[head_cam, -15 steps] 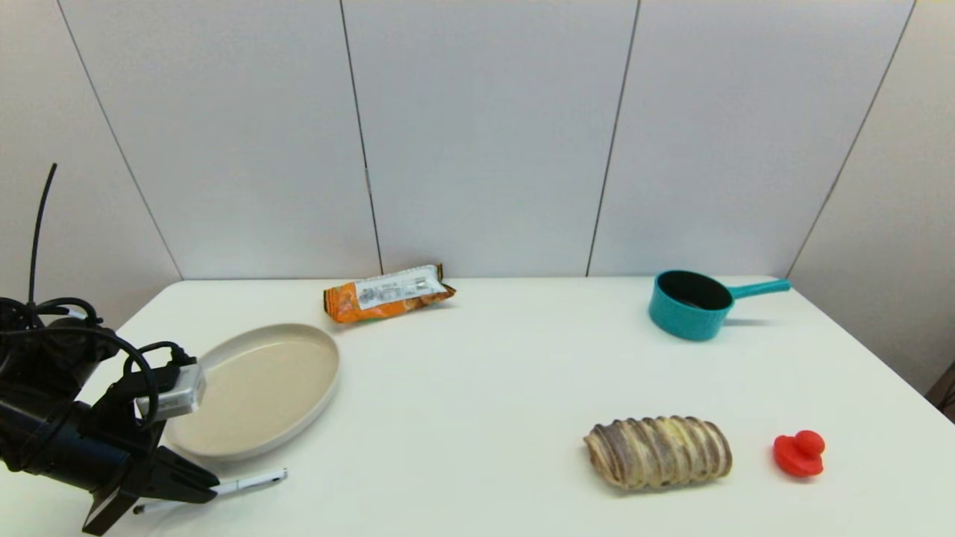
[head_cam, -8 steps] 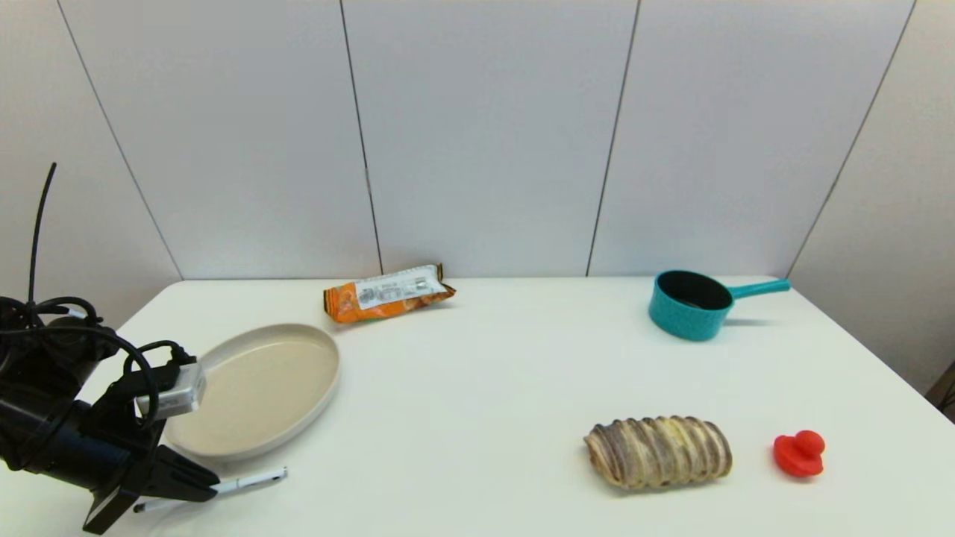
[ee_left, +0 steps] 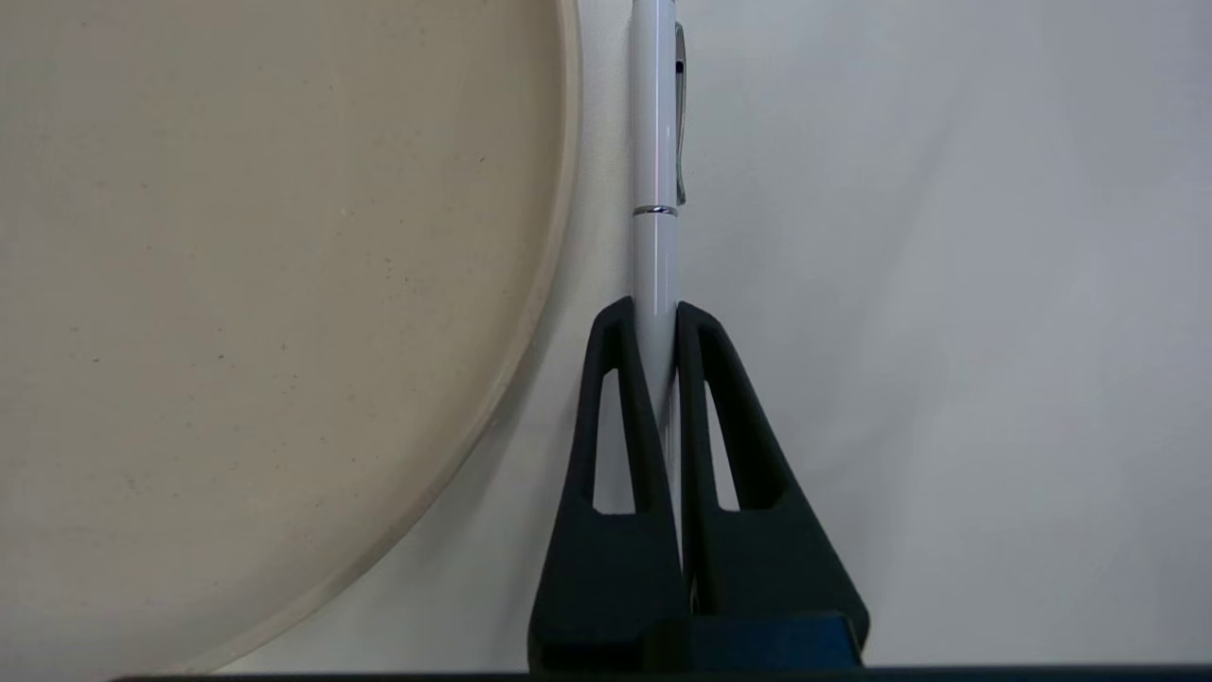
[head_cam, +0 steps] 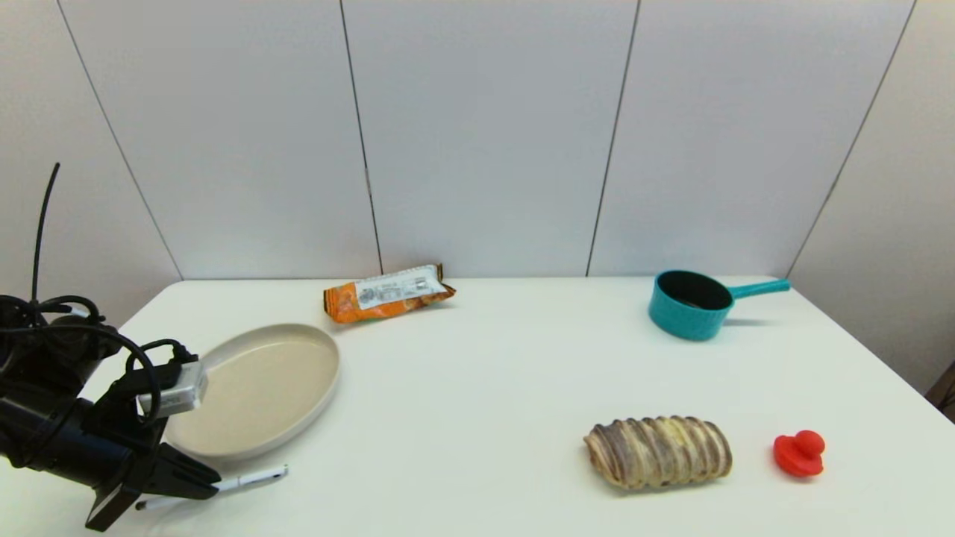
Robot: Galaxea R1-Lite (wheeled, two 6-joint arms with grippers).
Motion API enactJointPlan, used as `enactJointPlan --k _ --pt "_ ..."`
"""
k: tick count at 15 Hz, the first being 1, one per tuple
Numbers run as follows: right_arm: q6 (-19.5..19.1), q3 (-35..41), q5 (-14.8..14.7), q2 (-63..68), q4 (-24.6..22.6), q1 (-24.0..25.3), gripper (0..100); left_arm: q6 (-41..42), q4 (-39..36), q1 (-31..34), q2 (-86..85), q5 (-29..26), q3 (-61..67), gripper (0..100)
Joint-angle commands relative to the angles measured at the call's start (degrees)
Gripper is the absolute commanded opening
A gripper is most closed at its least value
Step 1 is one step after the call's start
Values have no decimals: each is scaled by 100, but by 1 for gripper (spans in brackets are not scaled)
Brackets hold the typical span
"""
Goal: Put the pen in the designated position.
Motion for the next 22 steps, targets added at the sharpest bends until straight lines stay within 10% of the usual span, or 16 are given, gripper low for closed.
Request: enactJointPlan --k 1,14,15,22 --pt "-5 3 3 9 -3 2 100 49 13 -1 80 -16 -13 0" --pt "-5 3 3 0 -3 2 100 49 39 -10 71 -25 -57 0" --pt "-5 3 3 0 -3 2 100 40 22 -19 71 -25 -65 100" --pt "-5 3 3 0 6 2 100 75 153 -10 106 -122 31 100"
